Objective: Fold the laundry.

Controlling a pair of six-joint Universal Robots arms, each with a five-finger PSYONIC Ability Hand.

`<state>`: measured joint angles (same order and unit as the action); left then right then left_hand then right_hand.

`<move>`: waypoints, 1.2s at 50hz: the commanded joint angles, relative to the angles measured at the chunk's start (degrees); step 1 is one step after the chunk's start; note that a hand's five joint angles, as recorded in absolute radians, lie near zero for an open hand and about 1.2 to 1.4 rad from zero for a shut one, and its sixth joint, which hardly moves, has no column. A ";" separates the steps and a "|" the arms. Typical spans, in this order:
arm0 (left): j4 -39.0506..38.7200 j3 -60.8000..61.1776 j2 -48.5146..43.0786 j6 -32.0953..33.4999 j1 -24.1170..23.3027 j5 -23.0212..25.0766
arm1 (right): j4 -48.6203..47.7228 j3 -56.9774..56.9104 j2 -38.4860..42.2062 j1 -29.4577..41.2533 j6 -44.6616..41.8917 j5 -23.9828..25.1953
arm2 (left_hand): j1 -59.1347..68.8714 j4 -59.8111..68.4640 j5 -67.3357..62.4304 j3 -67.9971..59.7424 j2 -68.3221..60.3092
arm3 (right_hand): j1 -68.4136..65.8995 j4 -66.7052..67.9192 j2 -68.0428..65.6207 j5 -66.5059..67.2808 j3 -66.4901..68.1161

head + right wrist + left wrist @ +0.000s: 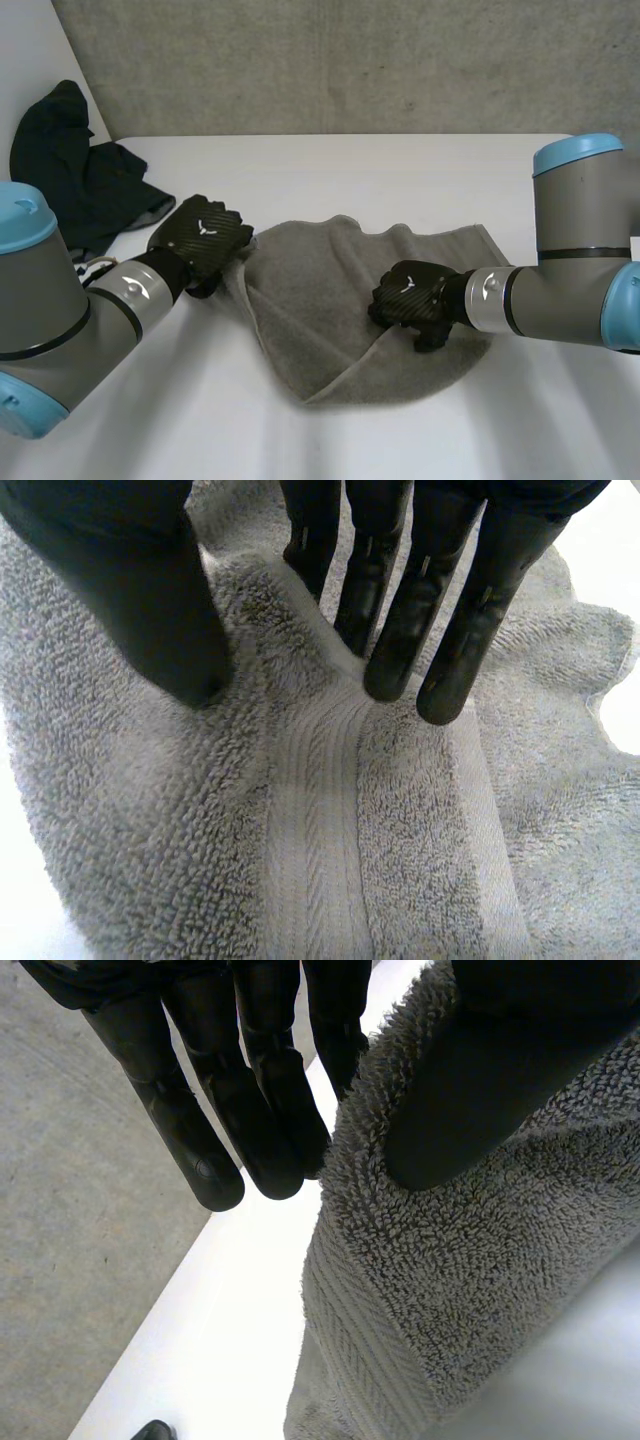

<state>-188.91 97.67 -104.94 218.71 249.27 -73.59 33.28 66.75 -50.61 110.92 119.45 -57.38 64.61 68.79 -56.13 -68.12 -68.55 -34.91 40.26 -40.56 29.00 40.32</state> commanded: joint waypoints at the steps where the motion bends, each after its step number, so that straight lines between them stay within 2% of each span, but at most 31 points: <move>1: -0.50 -0.73 0.09 -1.88 0.87 -2.17 | -0.15 1.45 -1.07 -0.71 0.17 -0.54 | 15.39 11.21 -13.87 -11.88 -11.45 | -45.09 39.74 -39.44 41.00 39.68; 5: -0.50 -1.43 1.66 -4.51 0.96 -4.63 | 0.12 1.72 -4.40 -0.88 1.40 -0.97 | 15.39 11.21 -13.87 -11.88 -11.45 | -45.09 39.74 -39.44 41.00 39.68; 9: -0.50 -1.96 4.30 -8.20 0.78 -6.74 | -0.58 1.46 -10.19 -3.95 5.52 -1.41 | 15.39 11.21 -13.87 -11.88 -11.45 | -45.09 39.74 -39.44 41.00 39.68; 15: -0.41 -2.92 11.58 -17.76 0.52 -10.95 | -7.43 1.98 -24.43 -7.56 21.77 -2.73 | 15.39 11.21 -13.87 -11.88 -11.45 | -45.09 39.74 -39.44 41.00 39.68; 18: -0.23 -3.10 14.40 -21.73 0.34 -12.45 | -10.77 3.73 -31.70 -8.61 27.57 -5.97 | 15.39 11.21 -13.87 -11.88 -11.45 | -45.09 39.74 -39.44 41.00 39.68; 24: 0.64 -2.58 20.30 -28.86 0.17 -14.74 | -12.45 9.96 -44.90 -9.15 29.09 -11.77 | 15.39 11.21 -13.87 -11.88 -11.45 | -45.09 39.74 -39.44 41.00 39.68; 28: 2.58 -2.13 21.62 -30.45 0.17 -14.92 | -11.75 13.66 -47.12 -9.15 26.29 -13.80 | 15.39 11.21 -13.87 -11.88 -11.45 | -45.09 39.74 -39.44 41.00 39.68; 34: 5.39 -2.13 20.74 -30.45 0.25 -14.92 | -7.97 17.98 -45.11 -7.04 17.59 -17.14 | 15.39 11.21 -13.87 -11.88 -11.45 | -45.09 39.74 -39.44 41.00 39.68; 37: 5.22 -2.13 18.11 -30.27 0.17 -14.83 | -6.39 18.07 -38.35 -3.79 13.54 -18.02 | 15.39 11.21 -13.87 -11.88 -11.45 | -45.09 39.74 -39.44 41.00 39.68; 41: 5.13 -3.27 11.44 -30.01 0.17 -14.92 | -5.42 15.61 -29.12 -2.03 12.65 -19.96 | 15.39 11.21 -13.87 -11.88 -11.45 | -45.09 39.74 -39.44 41.00 39.68; 47: 4.86 -8.36 1.51 -30.10 0.17 -15.00 | -6.65 8.14 -18.13 -1.32 17.92 -21.81 | 15.39 11.21 -13.87 -11.88 -11.45 | -45.09 39.74 -39.44 41.00 39.68; 52: 5.39 -13.99 -7.02 -29.83 -0.45 -15.79 | -6.39 3.48 -11.36 -1.76 24.51 -20.40 | 15.39 11.21 -13.87 -11.88 -11.45 | -45.09 39.74 -39.44 41.00 39.68; 55: 5.22 -14.44 -7.65 -29.57 -1.24 -17.02 | -6.04 2.07 -9.86 -2.38 28.29 -18.38 | 15.39 11.21 -13.87 -11.88 -11.45 | -45.09 39.74 -39.44 41.00 39.68; 60: 5.04 -14.44 -7.65 -29.31 -1.33 -17.73 | -3.49 1.37 -10.21 -5.01 31.90 -14.25 | 15.39 11.21 -13.87 -11.88 -11.45 | -22.50 17.15 -16.84 18.41 17.09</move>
<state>-183.72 83.50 -112.45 189.03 248.39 -90.17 27.42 69.16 -60.82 108.49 146.85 -75.93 64.59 68.83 -56.13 -68.30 -68.67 -53.98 63.74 -63.06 53.67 63.20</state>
